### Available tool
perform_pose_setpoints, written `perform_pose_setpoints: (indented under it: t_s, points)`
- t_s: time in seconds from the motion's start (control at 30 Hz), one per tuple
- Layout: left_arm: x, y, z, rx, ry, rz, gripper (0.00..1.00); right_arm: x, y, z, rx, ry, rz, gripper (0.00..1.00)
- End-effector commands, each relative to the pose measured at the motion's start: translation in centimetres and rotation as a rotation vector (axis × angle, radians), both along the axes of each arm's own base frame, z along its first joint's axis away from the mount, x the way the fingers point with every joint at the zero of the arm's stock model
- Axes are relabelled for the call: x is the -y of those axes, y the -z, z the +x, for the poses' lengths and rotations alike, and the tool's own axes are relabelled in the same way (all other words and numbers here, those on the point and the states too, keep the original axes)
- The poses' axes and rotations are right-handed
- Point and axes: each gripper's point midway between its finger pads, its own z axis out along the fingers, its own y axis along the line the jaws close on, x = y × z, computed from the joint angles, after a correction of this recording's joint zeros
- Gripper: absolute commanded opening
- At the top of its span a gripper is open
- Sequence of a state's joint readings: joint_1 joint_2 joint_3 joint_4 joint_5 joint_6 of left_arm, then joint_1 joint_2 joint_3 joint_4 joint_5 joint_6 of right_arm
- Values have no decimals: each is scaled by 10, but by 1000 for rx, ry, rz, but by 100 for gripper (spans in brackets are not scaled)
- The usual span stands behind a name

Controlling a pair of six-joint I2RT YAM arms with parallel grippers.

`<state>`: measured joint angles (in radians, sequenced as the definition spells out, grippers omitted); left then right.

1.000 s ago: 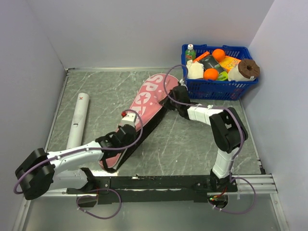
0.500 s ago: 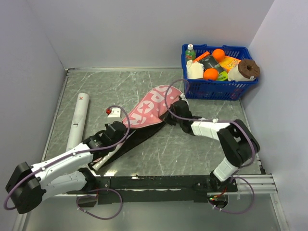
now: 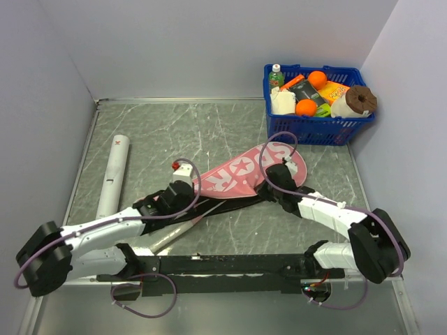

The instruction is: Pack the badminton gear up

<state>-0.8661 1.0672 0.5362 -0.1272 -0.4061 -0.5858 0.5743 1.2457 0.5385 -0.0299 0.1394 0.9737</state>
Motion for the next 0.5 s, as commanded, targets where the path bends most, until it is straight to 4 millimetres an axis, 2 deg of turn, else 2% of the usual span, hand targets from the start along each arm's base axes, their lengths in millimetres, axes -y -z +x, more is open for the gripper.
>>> perform_pose_setpoints:
  t_s: [0.0, 0.17, 0.2, 0.23, 0.27, 0.37, 0.47]
  points:
    - [29, -9, 11, 72, 69, -42, 1, 23, 12, 3, -42, 26, -96, 0]
    - [39, -20, 14, 89, 93, -62, 1, 37, 18, 19, -72, 50, -115, 0]
    - [40, -23, 13, 92, 98, -71, 1, 37, 16, 19, -64, 29, -125, 14]
    - [40, -27, 11, 98, 104, -79, 1, 37, 14, 20, -54, 18, -127, 22]
    - [42, -29, 8, 93, 116, -95, 1, 36, 7, 20, -33, 7, -122, 37]
    - [44, -30, 0, 71, 134, -115, 1, 24, -7, 14, 9, -74, -76, 47]
    - [50, -30, -7, 56, 160, -130, 1, 10, -16, -5, 15, -166, -27, 48]
